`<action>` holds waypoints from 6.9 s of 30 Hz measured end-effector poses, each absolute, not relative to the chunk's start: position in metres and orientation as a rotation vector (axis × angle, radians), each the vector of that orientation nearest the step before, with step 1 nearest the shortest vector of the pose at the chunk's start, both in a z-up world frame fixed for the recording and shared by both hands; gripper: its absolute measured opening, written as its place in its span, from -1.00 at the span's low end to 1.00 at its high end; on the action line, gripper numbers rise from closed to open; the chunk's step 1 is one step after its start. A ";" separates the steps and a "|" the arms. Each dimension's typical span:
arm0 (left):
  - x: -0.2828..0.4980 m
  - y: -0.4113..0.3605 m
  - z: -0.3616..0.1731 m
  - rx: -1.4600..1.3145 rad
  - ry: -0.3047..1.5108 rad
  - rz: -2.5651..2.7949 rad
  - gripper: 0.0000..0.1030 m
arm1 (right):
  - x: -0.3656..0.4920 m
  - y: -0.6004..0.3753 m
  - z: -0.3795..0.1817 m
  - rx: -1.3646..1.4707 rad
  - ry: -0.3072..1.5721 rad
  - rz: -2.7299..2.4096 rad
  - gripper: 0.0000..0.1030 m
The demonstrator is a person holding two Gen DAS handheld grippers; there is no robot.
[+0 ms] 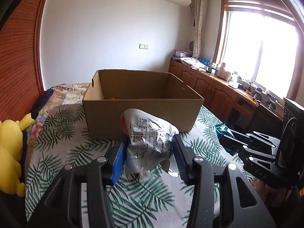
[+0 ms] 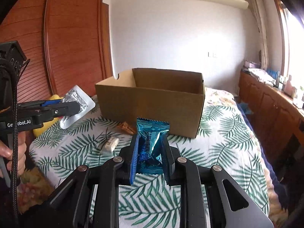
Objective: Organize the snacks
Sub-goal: 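Lift the white pouch and blue candy and carry both over the box, then open both tools to drop the pouch and blue candy into the box, then lower the left tool onto the white milk-candy packet while the right tool reaches the brown triangular candy, then close the left tool on the white packet while the right tool grasps the brown candy, then lift both held snacks and carry them over the cardboard box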
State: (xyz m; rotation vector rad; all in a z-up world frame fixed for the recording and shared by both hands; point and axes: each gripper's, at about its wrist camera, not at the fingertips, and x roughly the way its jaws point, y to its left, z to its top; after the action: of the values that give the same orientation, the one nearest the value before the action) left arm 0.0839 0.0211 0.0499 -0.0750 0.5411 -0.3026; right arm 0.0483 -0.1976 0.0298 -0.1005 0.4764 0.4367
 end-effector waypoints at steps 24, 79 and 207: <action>0.225 0.030 0.074 -0.028 0.513 -0.283 -0.10 | 0.179 -0.165 0.074 -0.161 0.412 0.459 -0.61; 0.222 0.023 0.064 -0.014 0.558 -0.234 0.21 | 0.195 -0.157 0.066 -0.085 0.532 0.497 -0.50; 0.136 -0.013 0.010 0.004 0.695 -0.355 -0.61 | 0.109 -0.210 0.003 -0.043 0.672 0.484 -0.54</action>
State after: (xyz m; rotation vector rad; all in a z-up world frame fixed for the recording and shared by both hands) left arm 0.1364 -0.0128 0.0100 0.0043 0.6952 -0.3552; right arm 0.1094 -0.2101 0.0025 -0.0425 0.6718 0.4844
